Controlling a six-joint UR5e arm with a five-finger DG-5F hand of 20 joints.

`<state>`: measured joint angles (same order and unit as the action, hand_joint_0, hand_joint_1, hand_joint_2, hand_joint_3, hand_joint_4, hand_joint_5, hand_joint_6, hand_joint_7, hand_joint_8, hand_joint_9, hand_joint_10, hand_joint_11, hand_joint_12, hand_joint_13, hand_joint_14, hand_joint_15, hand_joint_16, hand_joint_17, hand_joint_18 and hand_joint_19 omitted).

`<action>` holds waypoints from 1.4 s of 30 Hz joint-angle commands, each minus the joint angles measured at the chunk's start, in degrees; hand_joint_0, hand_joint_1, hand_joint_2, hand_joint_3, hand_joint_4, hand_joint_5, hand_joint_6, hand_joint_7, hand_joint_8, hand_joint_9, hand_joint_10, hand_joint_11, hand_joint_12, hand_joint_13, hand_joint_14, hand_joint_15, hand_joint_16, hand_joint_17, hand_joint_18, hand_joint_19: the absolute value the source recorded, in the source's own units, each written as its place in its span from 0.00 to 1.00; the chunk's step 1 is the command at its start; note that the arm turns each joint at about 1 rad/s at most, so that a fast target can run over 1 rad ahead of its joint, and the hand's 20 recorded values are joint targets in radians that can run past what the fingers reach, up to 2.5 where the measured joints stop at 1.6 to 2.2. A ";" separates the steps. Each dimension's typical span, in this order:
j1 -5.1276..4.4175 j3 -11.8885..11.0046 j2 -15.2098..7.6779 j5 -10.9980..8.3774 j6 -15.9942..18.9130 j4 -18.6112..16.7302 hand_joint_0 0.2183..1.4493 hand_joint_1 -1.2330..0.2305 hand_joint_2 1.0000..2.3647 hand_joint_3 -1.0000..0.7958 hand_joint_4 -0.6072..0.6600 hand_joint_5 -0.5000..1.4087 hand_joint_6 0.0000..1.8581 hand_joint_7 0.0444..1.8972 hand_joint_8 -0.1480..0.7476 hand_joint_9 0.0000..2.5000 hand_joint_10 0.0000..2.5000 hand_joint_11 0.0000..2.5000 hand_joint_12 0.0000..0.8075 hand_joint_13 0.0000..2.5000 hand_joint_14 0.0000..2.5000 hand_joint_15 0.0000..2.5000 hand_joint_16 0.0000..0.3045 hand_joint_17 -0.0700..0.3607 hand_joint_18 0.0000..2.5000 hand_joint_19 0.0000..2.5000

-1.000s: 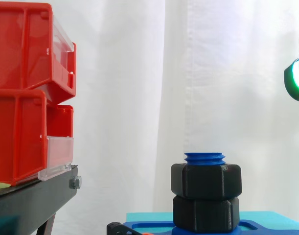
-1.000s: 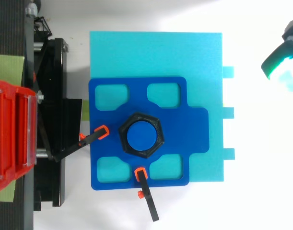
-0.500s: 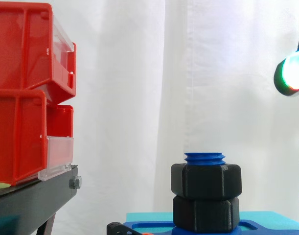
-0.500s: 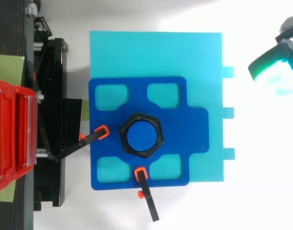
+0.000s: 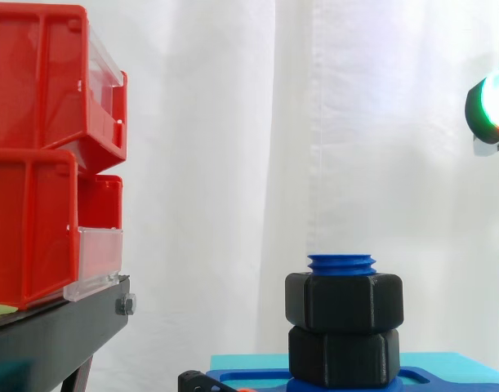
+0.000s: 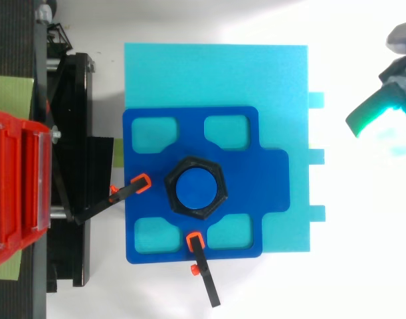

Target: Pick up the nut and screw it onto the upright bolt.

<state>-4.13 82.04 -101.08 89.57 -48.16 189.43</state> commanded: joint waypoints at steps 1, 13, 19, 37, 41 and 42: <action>0.00 -0.03 0.00 -0.01 -0.01 -0.02 0.23 0.75 0.00 0.28 0.52 0.10 0.27 0.25 0.48 0.09 0.00 0.00 0.46 0.07 0.00 0.00 0.16 0.41 0.00 0.00; 0.00 -0.03 0.00 -0.01 -0.01 -0.02 0.23 0.72 0.00 0.28 0.53 0.10 0.27 0.25 0.43 0.12 0.00 0.00 0.43 0.08 0.00 0.00 0.15 0.40 0.00 0.00; 0.00 -0.03 0.00 -0.01 -0.01 -0.02 0.23 0.72 0.00 0.28 0.54 0.10 0.27 0.26 0.42 0.08 0.00 0.00 0.42 0.07 0.00 0.00 0.14 0.39 0.00 0.00; 0.00 -0.03 0.00 -0.01 -0.01 -0.02 0.24 0.65 0.00 0.28 0.62 0.13 0.27 0.32 0.48 0.18 0.00 0.00 0.45 0.10 0.00 0.00 0.15 0.40 0.02 0.00; 0.00 -0.03 0.00 -0.01 -0.01 -0.02 0.24 0.66 0.00 0.28 0.63 0.13 0.27 0.33 0.48 0.18 0.00 0.00 0.44 0.11 0.00 0.00 0.15 0.39 0.02 0.00; 0.00 0.05 0.00 -0.01 -0.01 -0.02 0.24 0.66 0.00 0.28 0.63 0.13 0.27 0.33 0.48 0.18 0.00 0.00 0.44 0.11 0.00 0.00 0.15 0.39 0.02 0.00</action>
<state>-4.13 82.05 -101.07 89.56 -48.16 189.41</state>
